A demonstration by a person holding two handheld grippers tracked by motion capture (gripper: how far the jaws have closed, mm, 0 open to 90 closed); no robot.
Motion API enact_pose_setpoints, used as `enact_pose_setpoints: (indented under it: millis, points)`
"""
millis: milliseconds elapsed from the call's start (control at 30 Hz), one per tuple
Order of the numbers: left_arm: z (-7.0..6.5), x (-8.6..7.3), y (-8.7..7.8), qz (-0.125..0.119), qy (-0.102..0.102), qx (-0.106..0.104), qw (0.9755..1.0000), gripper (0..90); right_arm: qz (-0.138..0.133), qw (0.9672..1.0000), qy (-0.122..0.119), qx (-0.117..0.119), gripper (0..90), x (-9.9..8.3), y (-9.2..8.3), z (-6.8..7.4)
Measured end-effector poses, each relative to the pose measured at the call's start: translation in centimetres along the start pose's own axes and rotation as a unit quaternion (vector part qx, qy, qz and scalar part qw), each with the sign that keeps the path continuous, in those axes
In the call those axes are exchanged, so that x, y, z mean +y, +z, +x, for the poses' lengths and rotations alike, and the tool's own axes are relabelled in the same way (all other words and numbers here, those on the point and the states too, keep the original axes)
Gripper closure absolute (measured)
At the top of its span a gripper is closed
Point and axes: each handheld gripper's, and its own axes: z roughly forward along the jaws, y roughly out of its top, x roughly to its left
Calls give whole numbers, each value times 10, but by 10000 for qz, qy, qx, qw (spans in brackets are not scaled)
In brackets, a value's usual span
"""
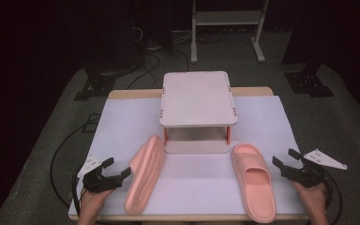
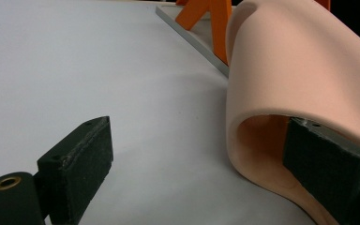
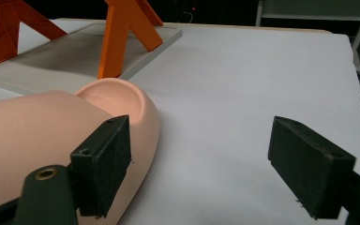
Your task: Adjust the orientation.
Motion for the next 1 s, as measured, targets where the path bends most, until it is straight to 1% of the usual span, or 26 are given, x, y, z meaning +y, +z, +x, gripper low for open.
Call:
enact_pose_setpoints:
  millis: [333, 533, 567, 767, 800, 900, 933, 1000]
  points:
    - [-3, 2, 4, 23, 10, -32, 10000, 88, 5, 10000, -27, 10, 211, 1, 1, 1]
    - [-8, 4, 8, 9, 27, -139, 9999, 88, 29, 10000, -28, 13, 211, 1, 1, 1]
    - [-11, 5, 10, 13, 46, -171, 9998, 88, 28, 10000, -33, 10, 211, 1, 1, 1]
    - [-15, 7, 14, 28, 106, -249, 9996, 88, 56, 10000, -33, 16, 211, 0, 2, 1]
    - [-17, 8, 15, 11, 93, -324, 9994, 88, 54, 10000, -30, 19, 211, 0, 2, 1]
    - [-20, 9, 16, 9, 88, -340, 9994, 88, 58, 10000, -39, 21, 211, 0, 2, 1]
    - [-20, 9, 17, 20, 127, -348, 9993, 88, 61, 10000, -39, 23, 211, 0, 1, 1]
    - [-22, 10, 19, 28, 140, -364, 9992, 88, 54, 10000, -41, 19, 211, -1, 1, 0]
